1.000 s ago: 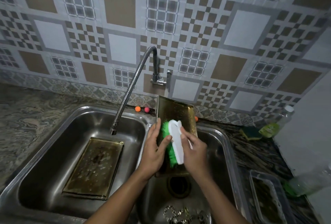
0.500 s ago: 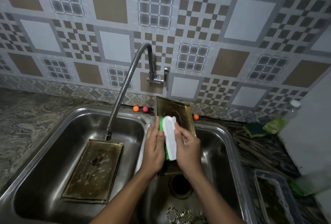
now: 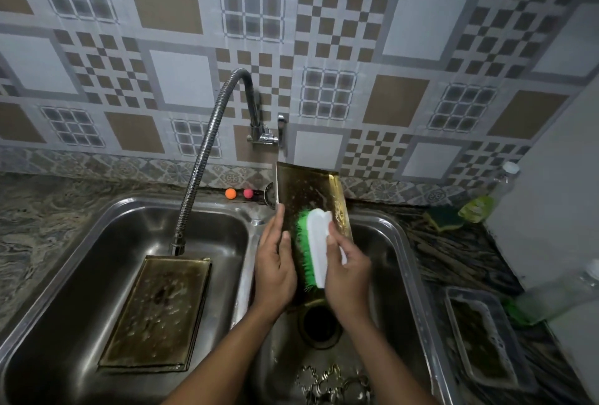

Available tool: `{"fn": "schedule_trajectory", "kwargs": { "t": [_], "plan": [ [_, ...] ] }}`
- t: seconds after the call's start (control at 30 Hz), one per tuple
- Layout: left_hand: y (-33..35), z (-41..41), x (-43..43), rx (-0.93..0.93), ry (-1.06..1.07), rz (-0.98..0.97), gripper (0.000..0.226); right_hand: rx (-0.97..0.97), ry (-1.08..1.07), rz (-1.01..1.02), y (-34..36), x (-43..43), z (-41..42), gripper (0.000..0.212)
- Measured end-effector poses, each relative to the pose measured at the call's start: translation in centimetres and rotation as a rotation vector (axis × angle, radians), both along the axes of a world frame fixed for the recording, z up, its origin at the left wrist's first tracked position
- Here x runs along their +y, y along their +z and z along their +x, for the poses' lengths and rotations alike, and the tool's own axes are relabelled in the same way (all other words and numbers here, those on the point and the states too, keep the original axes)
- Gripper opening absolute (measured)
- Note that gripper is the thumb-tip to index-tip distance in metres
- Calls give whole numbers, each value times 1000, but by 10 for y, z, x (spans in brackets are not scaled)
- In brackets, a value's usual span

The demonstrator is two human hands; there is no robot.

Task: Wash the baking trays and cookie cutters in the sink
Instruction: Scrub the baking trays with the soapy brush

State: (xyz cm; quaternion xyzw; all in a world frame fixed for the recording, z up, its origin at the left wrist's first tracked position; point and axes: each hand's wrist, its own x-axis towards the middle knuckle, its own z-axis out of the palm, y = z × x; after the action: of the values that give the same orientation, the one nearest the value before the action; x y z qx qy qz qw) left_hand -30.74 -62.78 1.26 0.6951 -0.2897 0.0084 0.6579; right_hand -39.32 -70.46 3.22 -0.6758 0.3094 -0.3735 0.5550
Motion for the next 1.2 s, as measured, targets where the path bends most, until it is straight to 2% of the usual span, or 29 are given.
{"fn": "schedule_trajectory", "kwargs": {
  "t": [0.1, 0.37, 0.5, 0.63, 0.77, 0.83, 0.87, 0.93, 1.03, 1.1, 1.2],
  "plan": [
    [5, 7, 2, 7, 59, -13, 48, -24, 46, -57, -8, 16, -13, 29],
    [0, 5, 16, -38, 23, 38, 52, 22, -119, 43, -19, -34, -17, 30],
    [-9, 10, 13, -195, -29, 180, 69, -18, -157, -52, 2, -66, -12, 31],
    [-17, 24, 24, -368, -55, 199, 80, 57, -66, -63, -2, -96, -12, 29],
    [-5, 30, 24, -581, -102, 162, 66, 257, 52, -13, -11, -107, -24, 17],
    [1, 32, 19, -645, -112, 142, 63, 339, 167, 1, -11, -110, -30, 43],
    [3, 34, 17, -651, -110, 136, 63, 355, 222, 4, -8, -109, -32, 40],
    [6, 36, 13, -616, -107, 125, 65, 345, 320, 37, 1, -105, -36, 19],
    [7, 37, 10, -564, -94, 130, 63, 328, 383, 62, 4, -103, -46, 8],
    [8, 41, 4, -524, -70, 177, 65, 303, 376, 76, 4, -104, -50, 6],
    [12, 37, -8, -403, 57, 346, 63, 263, 283, 43, 3, -96, -52, 4]
  ]
}}
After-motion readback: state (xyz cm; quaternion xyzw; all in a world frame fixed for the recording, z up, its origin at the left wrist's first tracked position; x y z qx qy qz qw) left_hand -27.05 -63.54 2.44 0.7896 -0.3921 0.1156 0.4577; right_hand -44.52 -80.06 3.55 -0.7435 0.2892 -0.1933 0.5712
